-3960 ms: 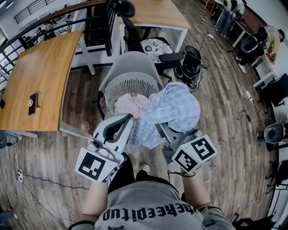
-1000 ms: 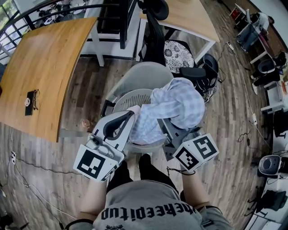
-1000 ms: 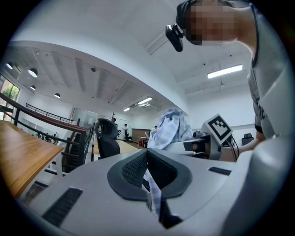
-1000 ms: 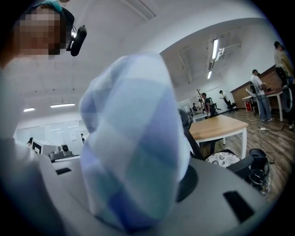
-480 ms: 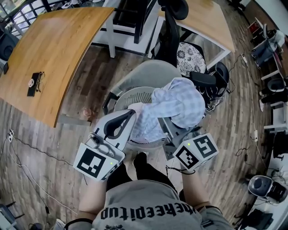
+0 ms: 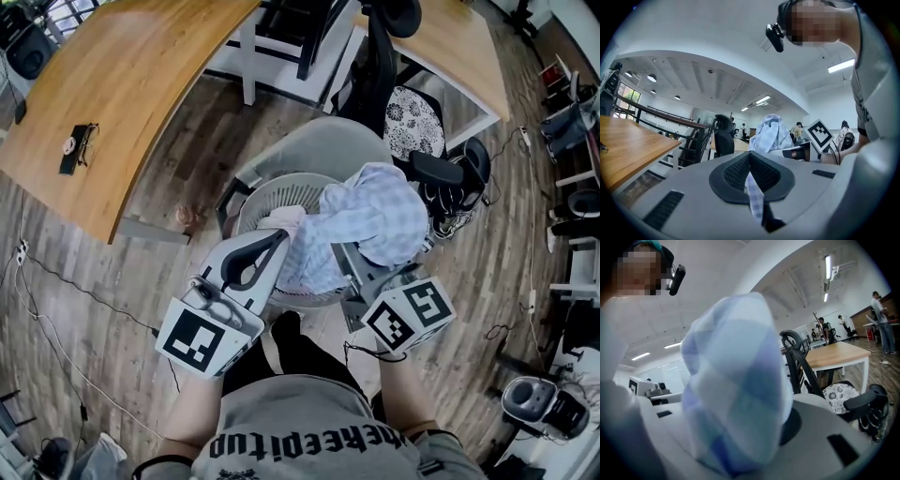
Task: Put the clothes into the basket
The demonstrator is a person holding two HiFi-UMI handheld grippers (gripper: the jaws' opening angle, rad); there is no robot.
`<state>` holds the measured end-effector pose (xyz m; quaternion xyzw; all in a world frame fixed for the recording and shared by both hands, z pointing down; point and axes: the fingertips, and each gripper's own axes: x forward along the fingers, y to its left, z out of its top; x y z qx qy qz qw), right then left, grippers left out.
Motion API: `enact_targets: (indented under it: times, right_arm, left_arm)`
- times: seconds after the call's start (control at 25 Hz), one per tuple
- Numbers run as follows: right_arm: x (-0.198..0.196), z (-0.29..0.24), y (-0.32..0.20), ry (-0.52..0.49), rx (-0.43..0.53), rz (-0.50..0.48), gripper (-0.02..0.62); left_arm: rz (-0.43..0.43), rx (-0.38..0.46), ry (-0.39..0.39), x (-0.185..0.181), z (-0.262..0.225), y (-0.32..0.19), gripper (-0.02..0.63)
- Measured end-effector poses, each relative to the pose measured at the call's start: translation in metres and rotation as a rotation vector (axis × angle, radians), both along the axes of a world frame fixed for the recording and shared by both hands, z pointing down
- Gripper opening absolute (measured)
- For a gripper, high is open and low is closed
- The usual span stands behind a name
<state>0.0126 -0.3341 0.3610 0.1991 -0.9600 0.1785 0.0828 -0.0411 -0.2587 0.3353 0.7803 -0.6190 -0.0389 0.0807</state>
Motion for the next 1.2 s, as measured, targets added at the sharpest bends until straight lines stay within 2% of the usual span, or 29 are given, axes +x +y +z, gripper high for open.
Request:
enact_targets:
  times: [0.6, 1.2]
  right_arm:
    - [-0.011, 0.067, -0.002, 0.089, -0.088, -0.049, 0.196]
    - [-0.010, 0.148, 0.007, 0.211, -0.186, -0.043, 0.199]
  left_arm:
    - [-0.040, -0.085, 0.031, -0.006, 0.035, -0.002, 0.014]
    - [-0.013, -0.179, 0.061, -0.009, 0.071, 0.000, 0.014]
